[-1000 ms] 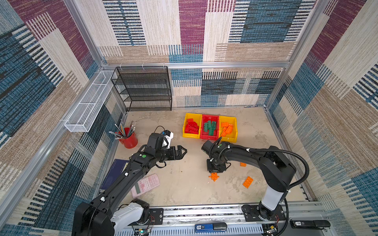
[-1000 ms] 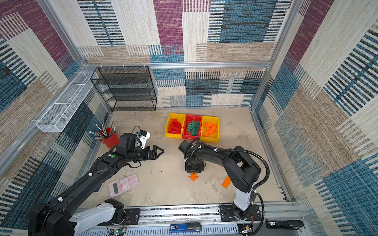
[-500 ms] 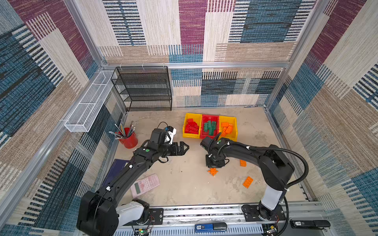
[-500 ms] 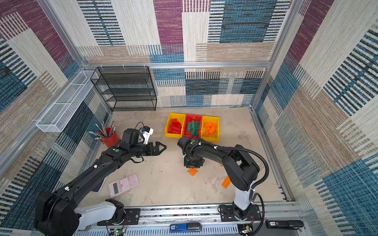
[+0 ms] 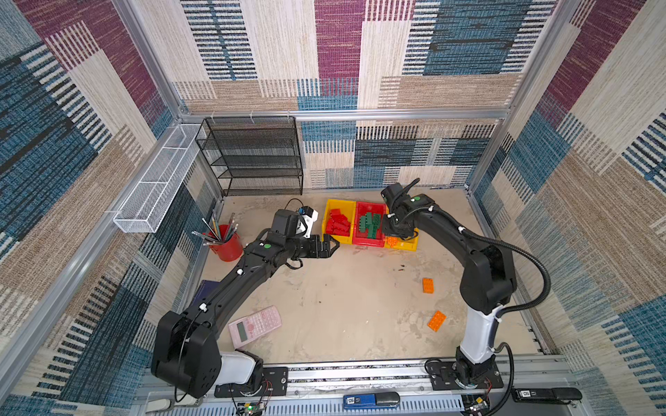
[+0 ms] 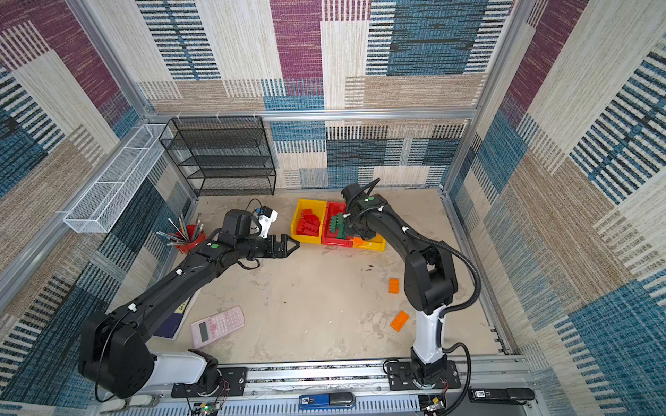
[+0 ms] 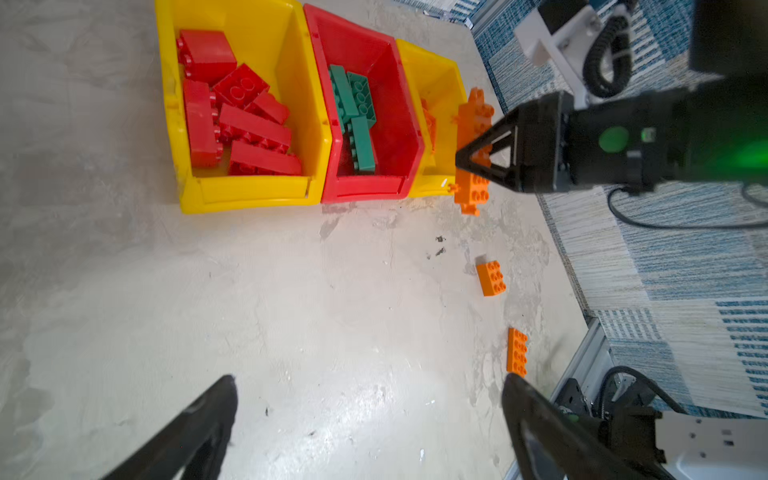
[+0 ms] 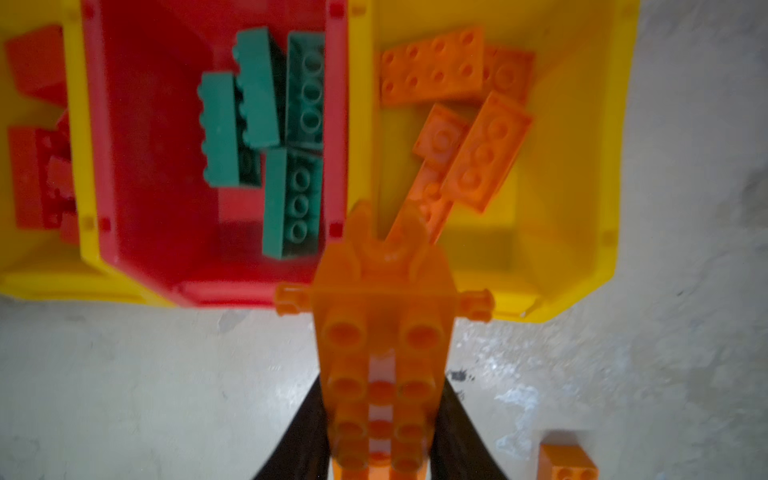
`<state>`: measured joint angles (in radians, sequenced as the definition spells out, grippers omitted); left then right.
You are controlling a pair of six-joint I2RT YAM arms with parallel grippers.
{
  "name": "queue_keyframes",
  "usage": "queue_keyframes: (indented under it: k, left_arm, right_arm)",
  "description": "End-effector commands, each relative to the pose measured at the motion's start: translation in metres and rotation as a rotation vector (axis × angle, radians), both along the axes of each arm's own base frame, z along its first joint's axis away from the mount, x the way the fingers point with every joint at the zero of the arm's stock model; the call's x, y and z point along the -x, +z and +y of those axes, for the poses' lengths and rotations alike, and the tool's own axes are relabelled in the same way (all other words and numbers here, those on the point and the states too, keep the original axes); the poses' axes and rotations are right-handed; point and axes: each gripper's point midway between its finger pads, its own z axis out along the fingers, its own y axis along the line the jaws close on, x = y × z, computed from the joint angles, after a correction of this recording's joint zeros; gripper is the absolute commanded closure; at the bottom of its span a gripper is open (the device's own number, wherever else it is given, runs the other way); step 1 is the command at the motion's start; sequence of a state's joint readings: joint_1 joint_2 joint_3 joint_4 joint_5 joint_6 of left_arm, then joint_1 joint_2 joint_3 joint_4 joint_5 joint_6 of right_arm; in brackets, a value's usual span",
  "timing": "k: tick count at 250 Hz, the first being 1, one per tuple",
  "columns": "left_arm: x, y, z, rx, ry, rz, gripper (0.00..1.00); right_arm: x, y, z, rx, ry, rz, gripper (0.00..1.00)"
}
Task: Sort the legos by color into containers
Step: 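Carry the orange assembly over the yellow bin and open the right gripper, then move the right gripper down to a small orange brick and grasp it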
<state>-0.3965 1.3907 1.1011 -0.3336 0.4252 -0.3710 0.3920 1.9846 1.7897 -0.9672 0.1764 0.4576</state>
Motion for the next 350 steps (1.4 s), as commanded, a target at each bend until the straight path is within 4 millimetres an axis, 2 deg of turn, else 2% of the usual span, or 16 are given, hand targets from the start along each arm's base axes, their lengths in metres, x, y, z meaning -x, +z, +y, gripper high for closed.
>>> queue_keyframes:
  k: [1, 29, 64, 106, 147, 165, 187, 199, 222, 241, 272, 306, 350]
  left_arm:
    - [-0.009, 0.016, -0.007, 0.014, -0.029, -0.042, 0.0]
    - [-0.015, 0.022, -0.009, 0.018, -0.028, -0.052, 0.0]
    - [-0.019, 0.023, -0.009, 0.011, -0.019, -0.056, 0.0]
    - [-0.022, 0.024, -0.01, 0.012, -0.015, -0.059, 0.0]
    - [-0.026, 0.025, -0.014, 0.026, -0.019, -0.052, 0.0]
    - [-0.026, 0.026, -0.016, 0.036, -0.024, -0.05, 0.0]
    - [-0.027, 0.023, -0.018, 0.048, -0.032, -0.042, 0.0]
    - [-0.028, 0.022, -0.02, 0.053, -0.034, -0.036, 0.0]
    - [-0.027, 0.024, -0.023, 0.067, -0.037, -0.024, 0.0]
    - [-0.024, 0.027, -0.025, 0.07, -0.041, -0.03, 0.0]
    - [-0.01, 0.026, -0.039, -0.007, -0.095, -0.067, 0.0]
    - [0.007, 0.015, -0.061, -0.023, -0.141, -0.053, 0.0]
    - [0.027, 0.004, -0.093, 0.012, -0.188, -0.024, 0.0]
  right_arm:
    - [-0.037, 0.008, -0.015, 0.061, 0.041, -0.046, 0.72]
    - [-0.068, 0.0, -0.023, 0.078, 0.038, -0.039, 0.72]
    - [-0.084, -0.011, -0.033, 0.107, 0.026, -0.012, 0.72]
    - [-0.086, -0.018, -0.044, 0.089, 0.01, 0.006, 0.7]
    - [-0.08, -0.029, -0.043, 0.08, 0.016, 0.028, 0.67]
    - [-0.08, -0.031, -0.043, 0.074, 0.021, 0.023, 0.61]
    - [-0.084, -0.03, -0.041, 0.067, 0.029, 0.006, 0.46]
    - [-0.085, -0.022, -0.04, 0.062, 0.032, -0.008, 0.37]
    - [-0.082, 0.0, -0.041, 0.057, 0.034, -0.043, 0.31]
    - [-0.07, 0.017, -0.049, 0.077, 0.029, -0.062, 0.29]
    - [-0.036, 0.019, -0.062, 0.106, 0.017, -0.042, 0.29]
    - [0.017, 0.003, -0.076, 0.099, -0.01, 0.0, 0.29]
    - [0.087, -0.034, -0.089, 0.069, -0.05, 0.096, 0.3]
